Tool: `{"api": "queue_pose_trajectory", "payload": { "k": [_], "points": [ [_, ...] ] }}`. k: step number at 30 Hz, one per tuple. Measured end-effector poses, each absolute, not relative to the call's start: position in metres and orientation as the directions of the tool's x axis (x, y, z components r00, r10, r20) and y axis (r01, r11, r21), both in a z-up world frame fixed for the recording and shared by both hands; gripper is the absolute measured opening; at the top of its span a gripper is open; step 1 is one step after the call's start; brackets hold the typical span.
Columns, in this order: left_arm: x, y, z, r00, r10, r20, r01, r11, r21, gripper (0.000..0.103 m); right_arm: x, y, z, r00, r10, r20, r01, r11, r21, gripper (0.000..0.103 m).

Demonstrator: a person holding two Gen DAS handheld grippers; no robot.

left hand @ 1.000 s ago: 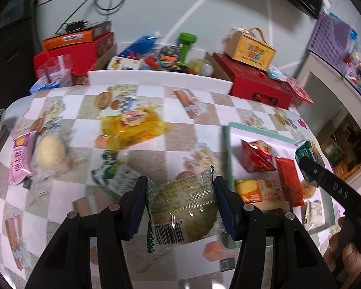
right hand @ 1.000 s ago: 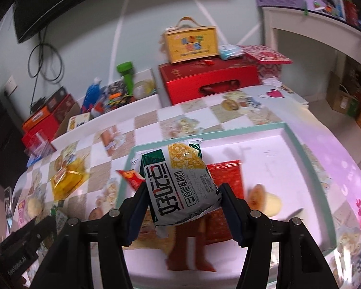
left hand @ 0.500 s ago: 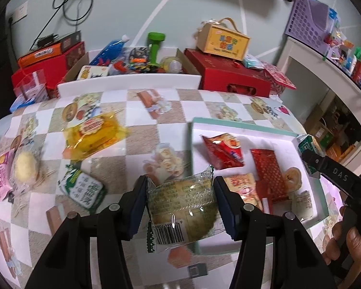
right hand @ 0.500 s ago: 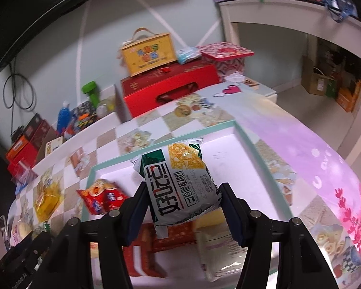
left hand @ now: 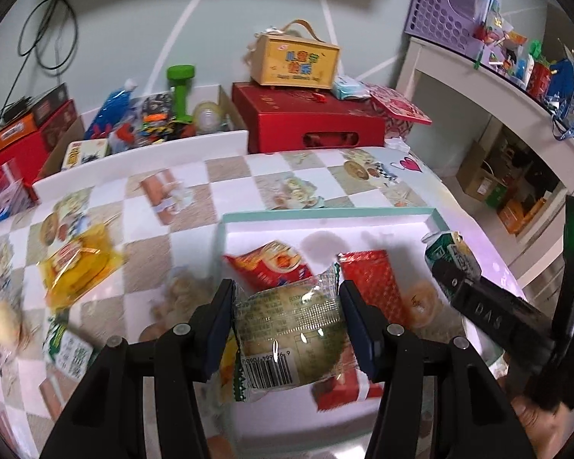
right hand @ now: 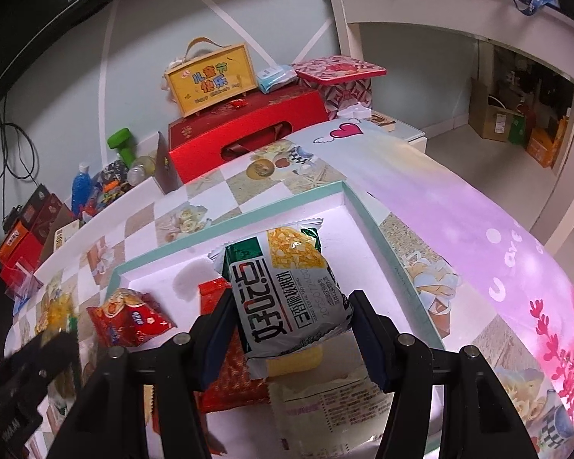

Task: Organize snacks
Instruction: 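Lower the cake packet into the tray with the left tool while the right tool lowers the white packet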

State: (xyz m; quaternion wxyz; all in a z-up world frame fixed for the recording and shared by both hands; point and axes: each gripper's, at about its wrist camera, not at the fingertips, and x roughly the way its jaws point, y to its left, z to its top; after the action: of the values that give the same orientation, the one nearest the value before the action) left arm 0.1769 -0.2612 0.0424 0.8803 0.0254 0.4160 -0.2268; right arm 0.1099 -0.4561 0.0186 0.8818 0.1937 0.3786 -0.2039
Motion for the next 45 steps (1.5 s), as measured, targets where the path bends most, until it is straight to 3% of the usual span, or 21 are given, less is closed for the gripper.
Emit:
{"api": "queue_pose_trajectory", "payload": {
  "k": [17,34,40,45],
  "points": [
    [0.208,-0.327,0.027,0.494,-0.392,-0.776,0.502,0.857,-0.113,0.057,0.125,-0.471,0.002,0.612,-0.204,-0.764,0.525,0.827,0.200,0.062],
    [0.227,-0.346,0.013,0.478,-0.376,-0.794,0.505,0.857,-0.101,0.057,0.132,-0.478,-0.007,0.589,-0.198,-0.783,0.542,0.816,0.201,0.062],
    [0.230,-0.339,0.016,0.451,-0.425,-0.785,0.474,0.859,-0.193,0.061,0.131,-0.473,-0.001,0.577,-0.217,-0.787,0.535,0.829,0.164,0.063],
    [0.228,-0.334,0.026,0.466,-0.428,-0.774,0.474,0.860,-0.190,0.062,0.131,-0.470,0.005,0.572,-0.225,-0.789,0.530,0.835,0.146,0.063]
  ]
}}
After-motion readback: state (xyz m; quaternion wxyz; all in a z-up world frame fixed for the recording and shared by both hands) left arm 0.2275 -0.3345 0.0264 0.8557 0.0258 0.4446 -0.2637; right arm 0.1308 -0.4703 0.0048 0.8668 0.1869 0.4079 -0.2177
